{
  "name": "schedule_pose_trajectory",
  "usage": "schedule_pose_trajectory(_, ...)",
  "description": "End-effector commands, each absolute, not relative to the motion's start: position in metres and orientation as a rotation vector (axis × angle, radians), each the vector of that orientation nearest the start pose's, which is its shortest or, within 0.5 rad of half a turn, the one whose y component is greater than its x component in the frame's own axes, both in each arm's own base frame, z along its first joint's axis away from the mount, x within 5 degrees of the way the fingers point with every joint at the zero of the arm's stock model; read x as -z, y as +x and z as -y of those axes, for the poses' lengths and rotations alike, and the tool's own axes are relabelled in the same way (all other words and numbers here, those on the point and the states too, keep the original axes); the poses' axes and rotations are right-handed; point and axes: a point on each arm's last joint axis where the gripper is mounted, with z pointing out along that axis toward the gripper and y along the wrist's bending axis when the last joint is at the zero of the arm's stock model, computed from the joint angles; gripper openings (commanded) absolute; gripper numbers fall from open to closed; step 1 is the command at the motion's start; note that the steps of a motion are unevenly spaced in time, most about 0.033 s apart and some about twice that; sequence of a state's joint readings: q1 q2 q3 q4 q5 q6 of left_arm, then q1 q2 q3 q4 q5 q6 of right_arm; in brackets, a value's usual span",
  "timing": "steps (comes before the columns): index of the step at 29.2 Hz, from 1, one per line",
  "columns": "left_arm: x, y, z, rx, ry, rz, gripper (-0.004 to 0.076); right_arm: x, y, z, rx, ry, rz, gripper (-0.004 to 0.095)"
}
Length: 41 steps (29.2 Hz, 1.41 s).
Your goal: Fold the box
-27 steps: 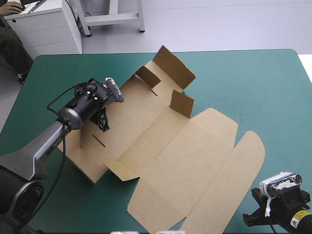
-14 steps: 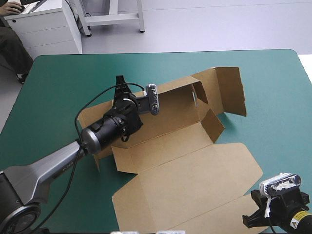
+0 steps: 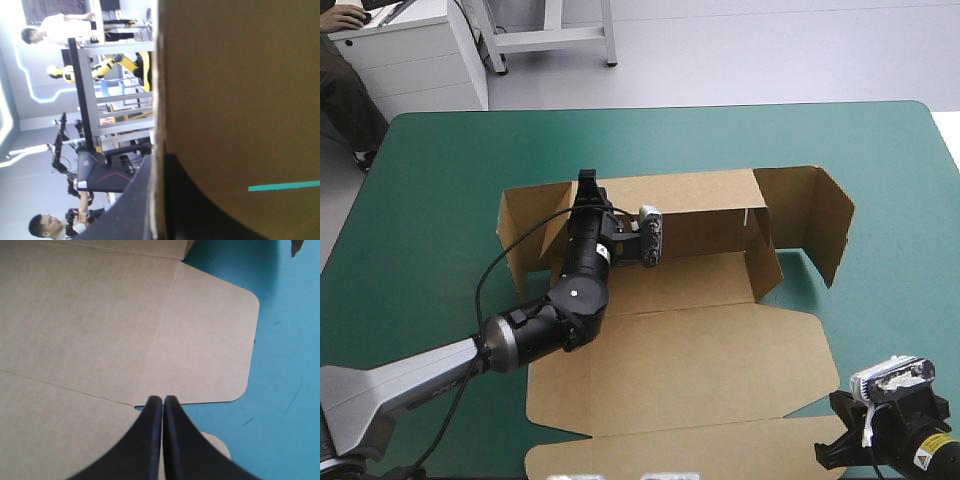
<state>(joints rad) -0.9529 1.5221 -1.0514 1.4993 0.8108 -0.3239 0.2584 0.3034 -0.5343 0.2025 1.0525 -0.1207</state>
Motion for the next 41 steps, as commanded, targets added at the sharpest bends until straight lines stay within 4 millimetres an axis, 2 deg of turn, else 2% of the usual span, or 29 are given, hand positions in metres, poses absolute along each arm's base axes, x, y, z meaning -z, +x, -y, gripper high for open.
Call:
schedule_pose_trajectory(1, -0.331, 0.225, 0.216, -0.963, 1.304, -1.255, -0.0010, -0.294, 0.038, -0.027, -0.335, -0.395, -2.206, -0.0005)
schedule_pose_trajectory(6, -0.318, 0.220, 0.210, -0.993, 1.338, -1.245, -0.0010, -0.294, 0.038, -0.027, -0.335, -0.395, -2.206, -0.0005)
schedule_pose_trajectory(14, -0.315, 0.220, 0.211, -0.989, 1.349, -1.254, -0.0010, -0.294, 0.037, -0.028, -0.359, -0.392, -2.207, 0.0000)
schedule_pose_trajectory(16, -0.315, 0.220, 0.211, -0.989, 1.349, -1.254, -0.0010, -0.295, 0.037, -0.030, -0.387, -0.389, -2.206, 0.0040)
schedule_pose_trajectory(18, -0.315, 0.220, 0.211, -0.989, 1.349, -1.254, -0.0010, -0.295, 0.037, -0.031, -0.403, -0.387, -2.205, 0.0123)
schedule_pose_trajectory(20, -0.315, 0.220, 0.211, -0.989, 1.349, -1.254, -0.0010, -0.295, 0.037, -0.031, -0.403, -0.387, -2.205, 0.0279)
schedule_pose_trajectory(23, -0.315, 0.220, 0.211, -0.989, 1.349, -1.254, -0.0010, -0.295, 0.037, -0.031, -0.410, -0.371, -2.209, 0.0592)
schedule_pose_trajectory(25, -0.315, 0.220, 0.211, -0.987, 1.348, -1.257, -0.0010, -0.295, 0.037, -0.031, -0.421, -0.342, -2.216, 0.0754)
schedule_pose_trajectory(27, -0.313, 0.220, 0.211, -0.981, 1.349, -1.270, -0.0010, -0.295, 0.037, -0.030, -0.432, -0.311, -2.220, 0.0859)
schedule_pose_trajectory(31, -0.313, 0.220, 0.211, -0.974, 1.349, -1.280, -0.0010, -0.300, 0.038, -0.029, -0.461, -0.211, -2.206, 0.0873)
schedule_pose_trajectory(35, -0.313, 0.220, 0.212, -0.968, 1.356, -1.272, -0.0010, -0.319, 0.041, -0.023, -0.446, -0.055, -2.174, 0.0873)
schedule_pose_trajectory(39, -0.313, 0.220, 0.212, -0.963, 1.361, -1.265, -0.0010, -0.349, 0.053, -0.018, -0.361, 0.009, -2.197, 0.0873)
schedule_pose_trajectory(41, -0.313, 0.220, 0.212, -0.963, 1.361, -1.265, -0.0010, -0.372, 0.070, -0.022, -0.314, -0.057, -2.222, 0.0873)
